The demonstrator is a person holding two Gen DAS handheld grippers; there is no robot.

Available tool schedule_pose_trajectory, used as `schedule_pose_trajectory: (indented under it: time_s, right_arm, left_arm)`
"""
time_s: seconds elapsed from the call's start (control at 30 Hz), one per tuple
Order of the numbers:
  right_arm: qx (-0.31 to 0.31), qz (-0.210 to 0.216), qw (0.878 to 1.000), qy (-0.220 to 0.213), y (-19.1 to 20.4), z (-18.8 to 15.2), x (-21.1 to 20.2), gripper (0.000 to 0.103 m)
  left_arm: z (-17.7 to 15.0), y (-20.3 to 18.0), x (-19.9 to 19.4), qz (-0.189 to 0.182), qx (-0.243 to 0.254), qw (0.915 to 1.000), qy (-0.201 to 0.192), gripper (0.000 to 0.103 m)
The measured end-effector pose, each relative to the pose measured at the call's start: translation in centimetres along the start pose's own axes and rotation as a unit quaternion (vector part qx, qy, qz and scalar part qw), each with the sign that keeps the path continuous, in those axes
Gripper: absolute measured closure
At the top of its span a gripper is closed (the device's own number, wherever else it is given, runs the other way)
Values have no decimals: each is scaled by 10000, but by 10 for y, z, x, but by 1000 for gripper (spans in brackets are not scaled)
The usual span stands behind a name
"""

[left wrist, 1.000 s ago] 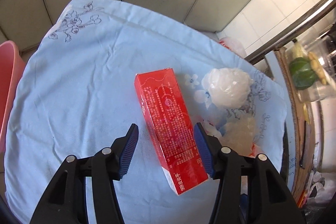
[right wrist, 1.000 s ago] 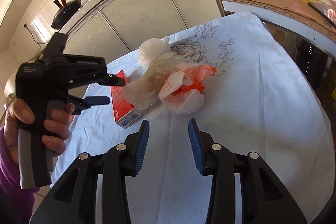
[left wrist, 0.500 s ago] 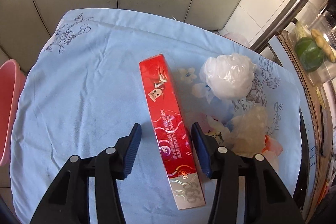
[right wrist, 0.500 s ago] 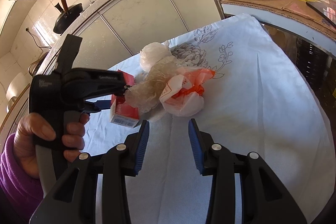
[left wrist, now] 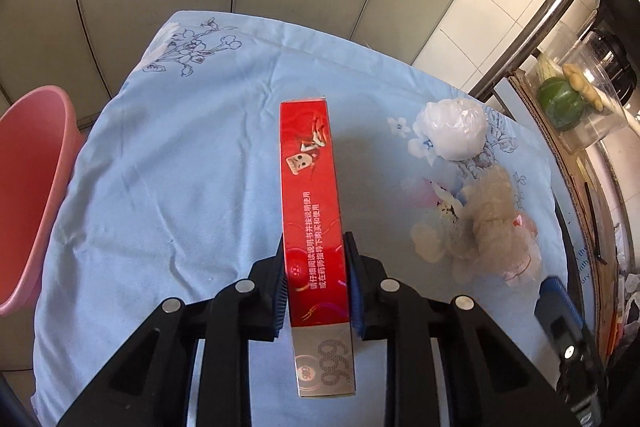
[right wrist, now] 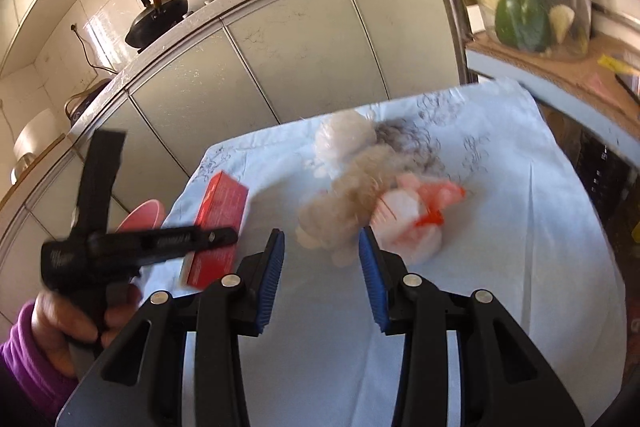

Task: Collect trash
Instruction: 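Grasp the red toothpaste box with the left tool while the right tool grasps the clear plastic bag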

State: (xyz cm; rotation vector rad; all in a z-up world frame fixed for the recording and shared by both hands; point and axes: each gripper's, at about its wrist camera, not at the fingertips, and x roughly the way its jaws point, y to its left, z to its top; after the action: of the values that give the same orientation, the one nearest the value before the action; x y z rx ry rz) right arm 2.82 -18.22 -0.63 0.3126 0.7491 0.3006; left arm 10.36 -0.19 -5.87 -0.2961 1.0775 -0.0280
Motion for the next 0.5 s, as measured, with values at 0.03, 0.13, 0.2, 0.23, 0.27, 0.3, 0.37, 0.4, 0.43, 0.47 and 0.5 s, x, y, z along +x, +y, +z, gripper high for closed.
schedule_pose_trajectory:
  time_s: [0.03,0.13,0.2,0.23,0.27,0.3,0.37,0.4,0.43,0.47,0.5]
  right_arm:
    - [-8,-47,10000,12,4,5,3,64]
    - [3,-283,9996,-58,15,20,14,58]
    - [-54,-551,9984,-96,23,28,25,47]
    - [-140,-729,9972,-88,26,31,30,47]
    - [-240,-899,9956,-80,30,33,38,47]
    - [-302,-1045,9940,-62,32,36,46,47]
    - [-322,-1244,9917,87,31,38,60,47]
    - [-313,-1352,9901,217,30,37,68,47]
    - [-295,-1427,9889,299,28,36,74,47]
    - [-281,-1495,9877,356,25,34,78,47]
    - [-312,-1561,9865,395,25,31,82,47]
  left_arm:
    - [-2,6,-4,-29,-9,10000,-27,79]
    - [-7,19,-14,-132,-106,9998,-103,79]
    - [-9,27,-19,-196,-161,9996,-138,79]
    - [-11,31,-21,-216,-176,9995,-163,79]
    - [-12,34,-23,-223,-177,9994,-183,79]
    - [-14,36,-25,-229,-176,9994,-200,79]
    - [-17,40,-27,-265,-176,9993,-209,79]
    - [-18,42,-26,-287,-183,9992,-203,79]
    - [-19,45,-27,-303,-195,9992,-200,79]
    - [-20,47,-27,-315,-208,9991,-201,79]
    - [-20,49,-27,-321,-215,9990,-211,79]
